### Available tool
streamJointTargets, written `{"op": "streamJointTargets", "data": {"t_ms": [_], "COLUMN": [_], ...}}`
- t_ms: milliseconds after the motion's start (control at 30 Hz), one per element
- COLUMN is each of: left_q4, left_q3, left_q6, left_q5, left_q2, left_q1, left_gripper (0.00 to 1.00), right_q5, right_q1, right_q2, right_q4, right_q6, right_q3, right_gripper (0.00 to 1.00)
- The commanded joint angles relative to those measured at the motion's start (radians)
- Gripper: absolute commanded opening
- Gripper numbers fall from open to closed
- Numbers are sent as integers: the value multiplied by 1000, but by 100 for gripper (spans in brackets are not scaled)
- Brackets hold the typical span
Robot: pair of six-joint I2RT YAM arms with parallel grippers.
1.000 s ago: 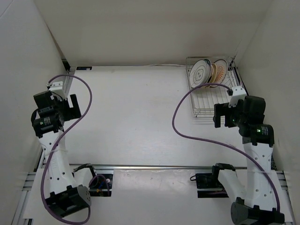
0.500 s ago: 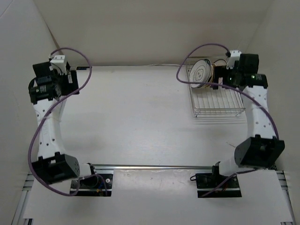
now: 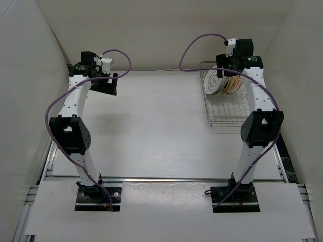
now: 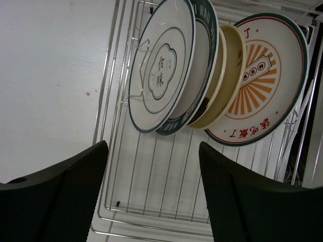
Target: Unload the plates from the dish rack
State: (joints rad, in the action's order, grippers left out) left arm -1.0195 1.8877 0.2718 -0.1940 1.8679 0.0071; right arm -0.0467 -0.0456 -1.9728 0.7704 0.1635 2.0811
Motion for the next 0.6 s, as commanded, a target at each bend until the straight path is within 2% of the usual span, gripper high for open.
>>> {"op": "streamJointTargets", "data": {"t_ms": [0, 267, 567], "left_q4": [10, 62, 81], "left_q3": [31, -62, -131], "left_q6": [-46, -82, -91], "left_q5": [-68, -68, -68], "left_q2": [-20, -49, -95], "left_q1": [-1, 8, 8], "left_gripper": [100, 100, 100], "right_q5": [44, 76, 107], "right_q1": [-4, -4, -22], "right_q2": [-41, -149, -210], "right_q4": [-3, -46, -65], "right_q6": [-22, -32, -32], "right_q3": [79, 125, 181], "right_gripper": [74, 73, 63]}}
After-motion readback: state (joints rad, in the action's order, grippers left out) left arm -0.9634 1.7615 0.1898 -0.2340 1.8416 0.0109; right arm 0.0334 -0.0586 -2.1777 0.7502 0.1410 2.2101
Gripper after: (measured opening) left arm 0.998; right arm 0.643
